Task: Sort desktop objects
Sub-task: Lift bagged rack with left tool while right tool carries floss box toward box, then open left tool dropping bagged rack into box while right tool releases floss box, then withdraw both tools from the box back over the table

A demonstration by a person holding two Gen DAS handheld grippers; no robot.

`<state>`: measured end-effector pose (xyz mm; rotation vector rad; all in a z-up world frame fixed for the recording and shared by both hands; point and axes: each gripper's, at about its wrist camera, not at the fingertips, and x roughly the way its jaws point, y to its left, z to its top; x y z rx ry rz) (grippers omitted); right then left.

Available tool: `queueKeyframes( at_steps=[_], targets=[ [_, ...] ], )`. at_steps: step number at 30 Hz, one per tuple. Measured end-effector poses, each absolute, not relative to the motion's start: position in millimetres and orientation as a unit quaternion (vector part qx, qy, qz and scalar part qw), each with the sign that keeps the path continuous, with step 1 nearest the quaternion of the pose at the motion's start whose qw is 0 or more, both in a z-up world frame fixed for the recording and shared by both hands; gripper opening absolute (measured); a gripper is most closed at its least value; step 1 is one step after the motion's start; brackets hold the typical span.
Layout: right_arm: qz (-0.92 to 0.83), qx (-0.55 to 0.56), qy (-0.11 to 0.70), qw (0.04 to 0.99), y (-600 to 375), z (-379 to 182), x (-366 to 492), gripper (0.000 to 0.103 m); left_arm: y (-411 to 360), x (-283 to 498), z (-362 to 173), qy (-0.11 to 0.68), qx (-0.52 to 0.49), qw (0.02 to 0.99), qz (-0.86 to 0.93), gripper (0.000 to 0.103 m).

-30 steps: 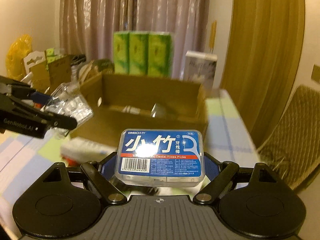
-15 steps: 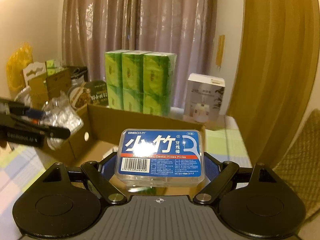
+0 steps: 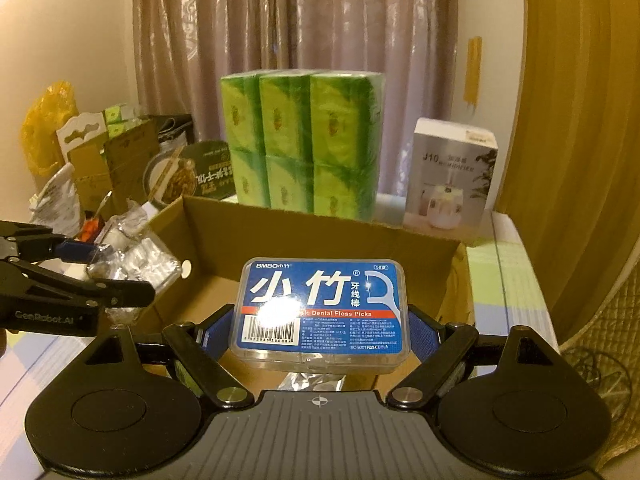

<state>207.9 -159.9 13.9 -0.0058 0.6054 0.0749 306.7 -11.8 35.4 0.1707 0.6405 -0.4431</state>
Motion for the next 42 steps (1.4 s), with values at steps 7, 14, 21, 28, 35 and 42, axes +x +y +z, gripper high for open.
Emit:
queueKeyframes(
  at_steps=[7, 14, 21, 28, 35, 42],
  targets=[
    [0.035, 0.017, 0.301, 0.953, -165, 8, 210, 0.084, -16, 308, 32, 0.314, 0.086, 0.918, -0.225, 0.065],
    [0.032, 0.064, 0.291, 0.954, -176, 7, 210, 0.085, -17, 306, 32, 0.303, 0.082, 0.922, -0.225, 0.077],
    [0.029, 0.061, 0.29, 0.955, -177, 9, 207, 0.087, -10, 307, 34, 0.305, 0.08, 0.924, -0.215, 0.077],
    [0.029, 0.056, 0.291, 0.955, -175, 8, 205, 0.087, -9, 302, 35, 0.304, 0.092, 0.922, -0.221, 0.077],
    [0.028, 0.044, 0.288, 0.956, -173, 9, 201, 0.088, -6, 300, 38, 0.303, 0.095, 0.922, -0.221, 0.077],
    [0.027, 0.041, 0.285, 0.957, -177, 10, 188, 0.088, 2, 294, 39, 0.305, 0.096, 0.92, -0.226, 0.077]
  ],
)
